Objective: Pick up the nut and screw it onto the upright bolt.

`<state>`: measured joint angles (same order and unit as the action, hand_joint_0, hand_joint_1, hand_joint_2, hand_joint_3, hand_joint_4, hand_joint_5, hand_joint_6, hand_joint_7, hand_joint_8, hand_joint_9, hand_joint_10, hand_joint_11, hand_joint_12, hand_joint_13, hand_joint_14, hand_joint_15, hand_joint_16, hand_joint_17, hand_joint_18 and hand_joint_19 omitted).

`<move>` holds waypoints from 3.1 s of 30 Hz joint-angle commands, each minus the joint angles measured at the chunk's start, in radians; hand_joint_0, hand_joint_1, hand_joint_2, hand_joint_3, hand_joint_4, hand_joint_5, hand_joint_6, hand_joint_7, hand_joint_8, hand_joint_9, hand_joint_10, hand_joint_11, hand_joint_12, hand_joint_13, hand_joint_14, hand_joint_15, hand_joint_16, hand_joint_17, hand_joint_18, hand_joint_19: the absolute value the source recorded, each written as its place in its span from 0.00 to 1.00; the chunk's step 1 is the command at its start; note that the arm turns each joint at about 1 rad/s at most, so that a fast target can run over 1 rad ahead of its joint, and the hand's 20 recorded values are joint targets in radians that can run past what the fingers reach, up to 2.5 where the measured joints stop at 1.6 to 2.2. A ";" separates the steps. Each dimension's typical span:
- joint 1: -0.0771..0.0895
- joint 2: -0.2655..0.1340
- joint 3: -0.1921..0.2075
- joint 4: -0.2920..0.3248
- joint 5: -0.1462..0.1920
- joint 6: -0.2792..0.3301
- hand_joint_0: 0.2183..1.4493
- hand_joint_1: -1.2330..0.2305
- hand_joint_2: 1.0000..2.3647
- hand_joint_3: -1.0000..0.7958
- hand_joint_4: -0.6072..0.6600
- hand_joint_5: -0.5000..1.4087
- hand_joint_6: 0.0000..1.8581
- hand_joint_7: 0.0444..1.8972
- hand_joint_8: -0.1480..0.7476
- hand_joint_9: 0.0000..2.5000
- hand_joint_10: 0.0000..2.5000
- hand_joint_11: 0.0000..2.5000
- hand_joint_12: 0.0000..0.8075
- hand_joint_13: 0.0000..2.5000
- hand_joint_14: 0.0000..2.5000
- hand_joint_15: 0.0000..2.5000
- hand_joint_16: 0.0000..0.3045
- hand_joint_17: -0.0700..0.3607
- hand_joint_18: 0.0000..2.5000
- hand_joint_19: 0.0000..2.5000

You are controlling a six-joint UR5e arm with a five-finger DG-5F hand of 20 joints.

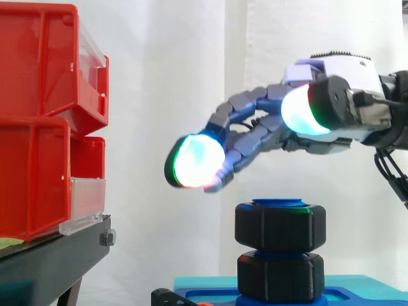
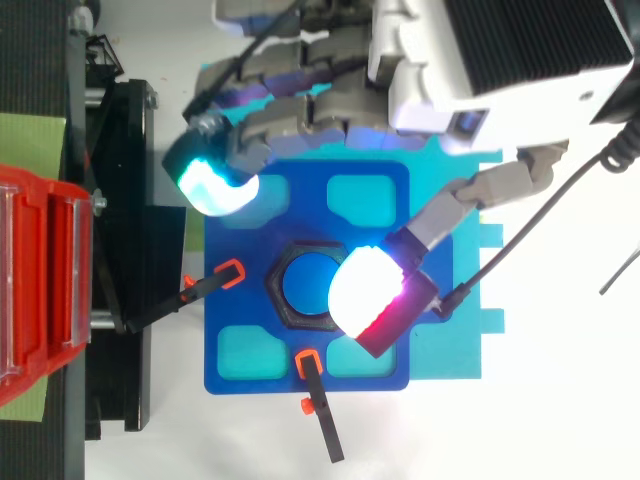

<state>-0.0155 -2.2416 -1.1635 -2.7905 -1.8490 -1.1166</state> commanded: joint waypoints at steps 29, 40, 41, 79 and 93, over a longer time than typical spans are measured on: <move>0.037 0.000 -0.035 -0.060 0.016 -0.005 0.21 0.61 0.00 0.28 0.70 0.21 0.27 0.47 0.49 0.33 0.00 0.00 0.38 0.21 0.00 0.00 0.10 0.32 0.07 0.01; 0.035 0.000 -0.035 -0.057 0.013 -0.002 0.22 0.62 0.00 0.28 0.71 0.24 0.27 0.61 0.50 0.37 0.00 0.00 0.38 0.24 0.00 0.00 0.10 0.32 0.11 0.03; 0.037 0.000 -0.035 -0.055 0.013 -0.002 0.22 0.63 0.00 0.28 0.70 0.25 0.27 0.63 0.51 0.38 0.00 0.00 0.38 0.24 0.00 0.00 0.10 0.32 0.11 0.03; -0.003 0.000 -0.035 0.029 0.033 0.011 0.24 0.62 0.00 0.28 0.57 0.31 0.27 0.76 0.45 0.67 0.00 0.03 0.26 0.41 0.00 0.00 0.07 0.27 0.31 0.11; -0.029 0.000 0.065 0.006 -0.013 0.011 0.23 0.62 0.00 0.28 0.70 0.27 0.27 0.54 0.50 0.62 0.00 0.02 0.30 0.39 0.00 0.00 0.07 0.28 0.29 0.09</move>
<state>-0.0458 -2.2411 -1.1271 -2.7785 -1.8563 -1.1055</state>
